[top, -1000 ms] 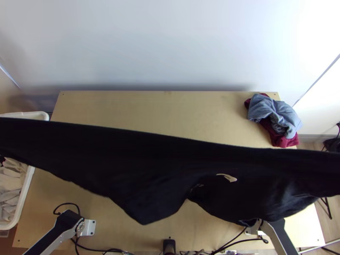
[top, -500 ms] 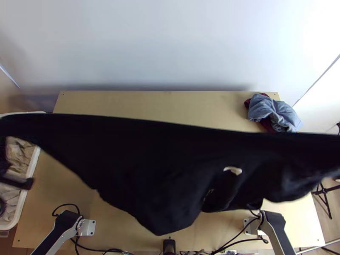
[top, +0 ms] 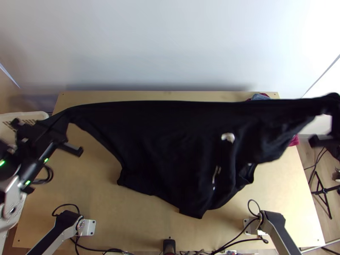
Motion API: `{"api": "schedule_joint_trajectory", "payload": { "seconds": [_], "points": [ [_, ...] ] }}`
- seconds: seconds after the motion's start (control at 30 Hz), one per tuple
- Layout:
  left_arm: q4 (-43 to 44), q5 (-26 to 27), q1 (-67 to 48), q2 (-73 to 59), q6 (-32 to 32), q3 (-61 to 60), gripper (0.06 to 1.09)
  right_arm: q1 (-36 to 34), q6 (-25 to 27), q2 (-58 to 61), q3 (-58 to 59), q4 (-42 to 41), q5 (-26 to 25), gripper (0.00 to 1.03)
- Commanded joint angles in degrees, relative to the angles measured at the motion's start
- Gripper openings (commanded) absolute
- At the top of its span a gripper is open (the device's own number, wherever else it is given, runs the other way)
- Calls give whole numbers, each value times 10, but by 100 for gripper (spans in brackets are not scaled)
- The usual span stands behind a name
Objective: Fold the t-shirt
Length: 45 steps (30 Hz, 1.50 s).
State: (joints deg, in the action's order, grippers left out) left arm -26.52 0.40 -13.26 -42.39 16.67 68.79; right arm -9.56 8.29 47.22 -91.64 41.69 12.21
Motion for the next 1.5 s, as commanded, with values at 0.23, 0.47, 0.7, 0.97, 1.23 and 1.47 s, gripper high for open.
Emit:
{"api": "schedule_joint_trajectory", "payload": {
  "seconds": [0.23,0.47,0.7,0.97,1.23,1.47],
  "points": [
    [110,-3,95,-155,-35,-23,9,111,-29,174,37,-46,-68,3],
    [146,-1,107,-224,-47,-27,9,139,-44,263,30,-99,-81,3],
    [209,1,101,-319,-57,-26,9,149,-50,361,-11,-121,-82,3],
    [258,0,103,-433,-56,-2,9,166,-64,482,-53,-145,-83,3],
    [274,0,104,-543,-47,53,9,164,-66,605,-153,-154,-84,3],
    [285,-1,101,-626,-47,107,9,155,-77,684,-228,-154,-97,3]
  ]
}}
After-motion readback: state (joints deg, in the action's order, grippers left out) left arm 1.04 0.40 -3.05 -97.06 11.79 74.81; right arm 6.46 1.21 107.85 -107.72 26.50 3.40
